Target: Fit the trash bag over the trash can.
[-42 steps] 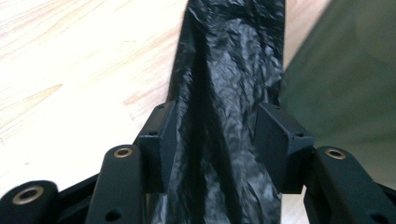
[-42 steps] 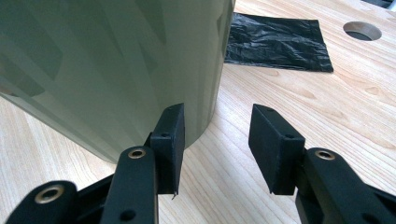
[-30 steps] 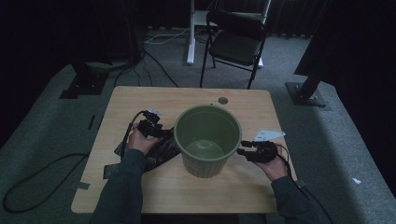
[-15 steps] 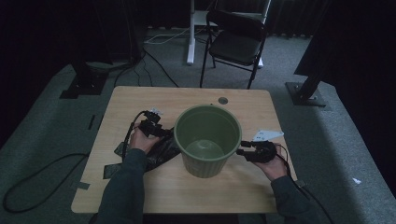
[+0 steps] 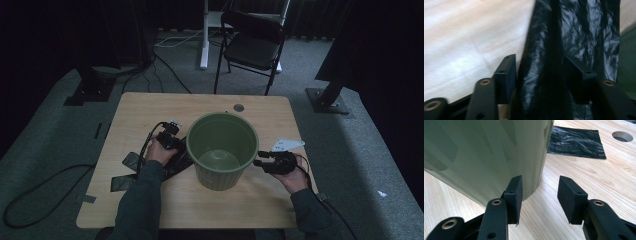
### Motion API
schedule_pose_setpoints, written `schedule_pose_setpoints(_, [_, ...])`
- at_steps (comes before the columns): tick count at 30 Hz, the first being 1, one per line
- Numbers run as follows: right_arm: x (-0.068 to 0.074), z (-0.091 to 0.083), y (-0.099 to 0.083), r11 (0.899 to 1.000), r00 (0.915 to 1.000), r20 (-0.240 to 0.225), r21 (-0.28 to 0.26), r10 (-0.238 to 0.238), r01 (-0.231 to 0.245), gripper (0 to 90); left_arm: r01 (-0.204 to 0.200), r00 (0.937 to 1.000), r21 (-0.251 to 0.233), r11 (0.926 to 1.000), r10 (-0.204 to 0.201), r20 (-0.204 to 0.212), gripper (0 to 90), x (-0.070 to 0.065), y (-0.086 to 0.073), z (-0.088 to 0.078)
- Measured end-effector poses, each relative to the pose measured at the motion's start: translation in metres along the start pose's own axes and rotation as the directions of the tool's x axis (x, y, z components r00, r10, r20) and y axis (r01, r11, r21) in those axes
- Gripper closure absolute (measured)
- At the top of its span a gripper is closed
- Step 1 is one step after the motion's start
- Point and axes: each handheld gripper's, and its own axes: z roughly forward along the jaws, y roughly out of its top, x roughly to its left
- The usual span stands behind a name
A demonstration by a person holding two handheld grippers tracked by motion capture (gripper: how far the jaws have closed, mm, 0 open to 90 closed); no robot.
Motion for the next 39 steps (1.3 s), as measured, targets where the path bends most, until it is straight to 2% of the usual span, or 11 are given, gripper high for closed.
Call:
schedule_pose_setpoints(4, [0.0,-0.001,0.0,1.0,1.0,0.003,-0.001,0.0,0.0,54.6,-0.031,0.9992,0.022,0.9993,0.032,-0.024,56.7,-0.005,-0.003,-0.003])
schedule_pose_setpoints(8, [0.001,-0.002,0.0,1.0,1.0,0.005,-0.005,0.001,-0.001,54.6,-0.066,0.9964,0.025,0.9975,0.068,-0.051,58.3,-0.009,-0.011,-0.006])
schedule_pose_setpoints(12, [0.001,-0.002,-0.001,1.0,1.0,0.006,-0.001,0.0,0.0,54.6,-0.098,0.9909,0.03,0.9947,0.101,-0.089,60.5,-0.013,-0.015,-0.008])
schedule_pose_setpoints(13, [0.002,-0.001,-0.001,1.0,1.0,0.006,0.002,-0.003,0.003,54.6,-0.114,0.9877,0.036,0.9928,0.117,-0.104,66.5,-0.014,-0.016,-0.009])
schedule_pose_setpoints(14, [0.002,-0.001,-0.001,1.0,1.0,0.006,0.002,-0.003,0.003,54.6,-0.117,0.9878,0.036,0.9925,0.12,-0.099,66.5,-0.015,-0.017,-0.01])
schedule_pose_setpoints(15, [0.002,-0.001,-0.001,1.0,1.0,0.005,0.003,-0.004,0.004,54.6,-0.118,0.9887,0.03,0.9925,0.12,-0.089,78.8,-0.015,-0.019,-0.01])
schedule_pose_setpoints(16, [0.002,-0.001,-0.001,1.0,1.0,0.005,0.003,-0.004,0.004,54.6,-0.122,0.9892,0.016,0.9924,0.123,-0.079,78.8,-0.016,-0.022,-0.011])
schedule_pose_setpoints(18, [0.002,-0.002,-0.001,1.0,1.0,0.006,0.001,-0.001,0.001,54.6,-0.119,0.9908,-0.004,0.9929,0.119,-0.066,86.9,-0.017,-0.027,-0.012])
schedule_pose_setpoints(22, [0.0,-0.002,-0.003,1.0,1.0,0.006,0.003,0.006,-0.006,54.6,-0.124,0.9907,-0.011,0.9922,0.123,-0.058,88.8,-0.017,-0.032,-0.018])
schedule_pose_setpoints(28, [0.0,-0.001,-0.003,1.0,1.0,0.006,0.008,0.001,-0.001,54.6,-0.114,0.9931,-0.09,0.9894,0.112,-0.036,88.0,-0.012,-0.03,-0.052])
schedule_pose_setpoints(39, [0.001,-0.002,-0.003,1.0,1.0,0.004,0.006,-0.001,0.001,54.6,-0.135,0.9907,-0.191,0.9723,0.136,-0.007,86.4,-0.007,-0.024,-0.104])
